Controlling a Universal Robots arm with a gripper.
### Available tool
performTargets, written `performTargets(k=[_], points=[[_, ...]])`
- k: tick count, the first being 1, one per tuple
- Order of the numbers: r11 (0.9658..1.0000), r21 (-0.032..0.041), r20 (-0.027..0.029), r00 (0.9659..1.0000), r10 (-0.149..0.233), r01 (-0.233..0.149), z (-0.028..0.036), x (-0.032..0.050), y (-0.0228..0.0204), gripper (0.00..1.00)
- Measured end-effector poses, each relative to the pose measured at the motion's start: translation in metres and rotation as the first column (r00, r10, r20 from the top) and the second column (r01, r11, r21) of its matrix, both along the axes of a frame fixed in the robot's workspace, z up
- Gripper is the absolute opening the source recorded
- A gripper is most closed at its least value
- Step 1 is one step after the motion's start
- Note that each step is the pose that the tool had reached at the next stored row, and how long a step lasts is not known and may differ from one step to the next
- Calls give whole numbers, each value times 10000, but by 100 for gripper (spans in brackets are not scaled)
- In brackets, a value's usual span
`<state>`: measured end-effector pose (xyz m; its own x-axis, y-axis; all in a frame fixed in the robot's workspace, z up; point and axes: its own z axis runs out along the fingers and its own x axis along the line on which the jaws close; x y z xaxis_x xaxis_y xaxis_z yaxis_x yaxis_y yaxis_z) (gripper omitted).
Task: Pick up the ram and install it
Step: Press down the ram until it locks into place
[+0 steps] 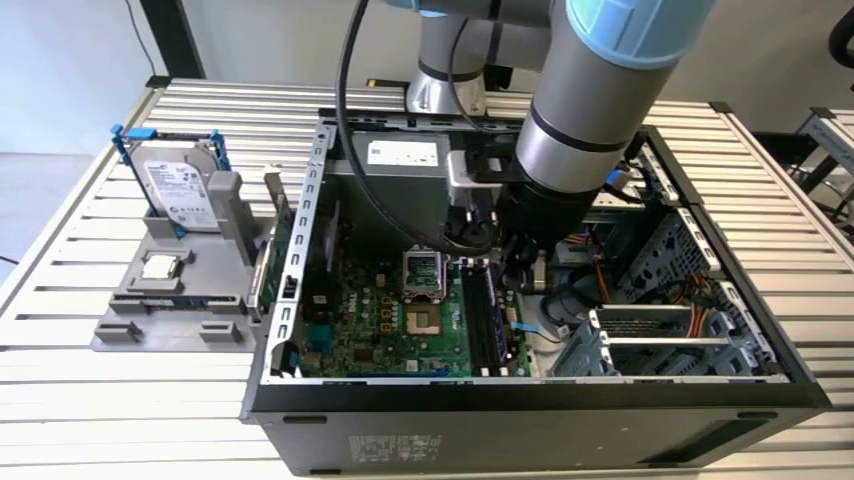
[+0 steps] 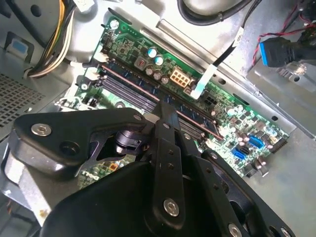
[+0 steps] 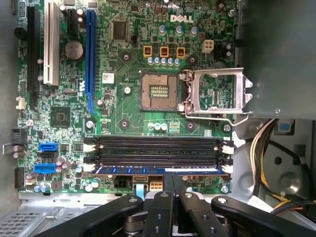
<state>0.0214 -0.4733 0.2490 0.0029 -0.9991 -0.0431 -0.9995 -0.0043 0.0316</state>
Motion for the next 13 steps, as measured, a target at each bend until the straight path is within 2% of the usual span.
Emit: performTargets(k=[6,11,13], points=[[10000,0,8,10000,7,-7,-104,0,0,0],[10000,0,7,10000,6,-6,-110,-1,0,0],[10000,0,8,10000,6,-6,-140,-1,0,0]])
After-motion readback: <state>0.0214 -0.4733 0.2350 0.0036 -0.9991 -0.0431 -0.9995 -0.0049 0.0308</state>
